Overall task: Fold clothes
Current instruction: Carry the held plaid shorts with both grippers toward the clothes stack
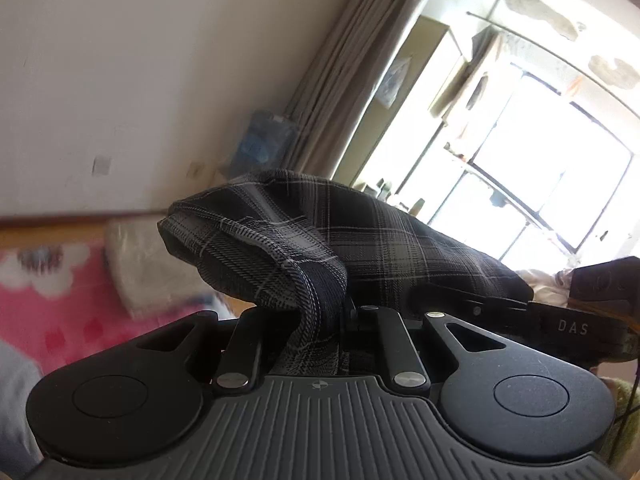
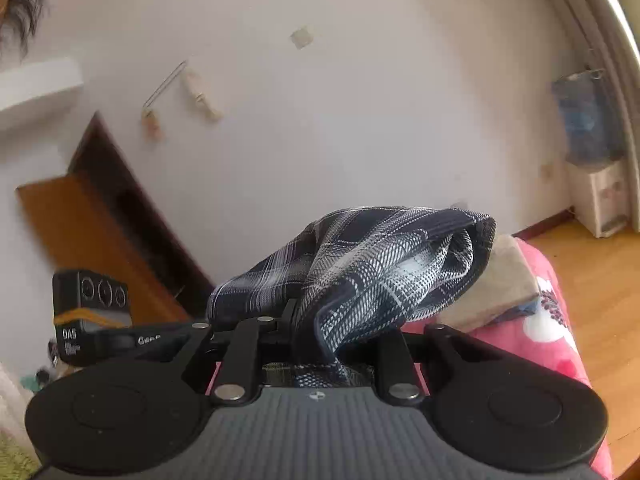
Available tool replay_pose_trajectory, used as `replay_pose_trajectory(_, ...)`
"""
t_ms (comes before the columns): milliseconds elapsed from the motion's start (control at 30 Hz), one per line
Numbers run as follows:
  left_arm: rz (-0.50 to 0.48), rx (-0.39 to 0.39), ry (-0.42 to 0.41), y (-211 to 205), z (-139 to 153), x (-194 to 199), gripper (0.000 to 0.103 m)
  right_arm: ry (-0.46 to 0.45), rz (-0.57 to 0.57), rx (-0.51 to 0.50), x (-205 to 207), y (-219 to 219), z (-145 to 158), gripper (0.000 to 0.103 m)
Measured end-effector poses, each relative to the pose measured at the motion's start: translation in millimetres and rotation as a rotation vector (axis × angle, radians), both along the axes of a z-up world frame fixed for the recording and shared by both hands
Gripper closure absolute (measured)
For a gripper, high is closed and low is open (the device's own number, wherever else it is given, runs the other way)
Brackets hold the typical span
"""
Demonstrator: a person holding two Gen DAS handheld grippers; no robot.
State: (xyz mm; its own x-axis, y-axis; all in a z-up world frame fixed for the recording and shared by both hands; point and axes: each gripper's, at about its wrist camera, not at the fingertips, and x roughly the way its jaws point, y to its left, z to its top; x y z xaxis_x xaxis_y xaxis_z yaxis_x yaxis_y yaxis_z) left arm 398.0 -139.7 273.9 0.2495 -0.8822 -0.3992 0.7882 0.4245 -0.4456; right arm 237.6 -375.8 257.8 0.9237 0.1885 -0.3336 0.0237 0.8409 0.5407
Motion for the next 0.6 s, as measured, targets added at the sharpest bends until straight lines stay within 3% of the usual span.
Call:
replay_pose_trajectory(133,0.022,-0.023,-0.009,-1.5,-2.6,26.9,0.09,-0.021,-0.01,-0.01,36.6,-5.8,2.3,0.082)
replay_pose_trajectory(333,0.094,0.009,0.005,-32.4,-11.4,47.7,0.09,-0.021,0.047,-0.022,78.2,-38.7,-11.7,0.082)
replay_pose_trajectory(467,0.214,0.05,0.008,-56.3,-36.1,77.0,0.09,-0.04,0.132,0.005,114.7,-79.7,-37.9,0.082)
replay_pose_trajectory(600,0.32,0.087,0.037,-85.9,-74.6,103.3,0.09,-0.046,0.22,0.023,157.9,-125.6,-82.5,0.082)
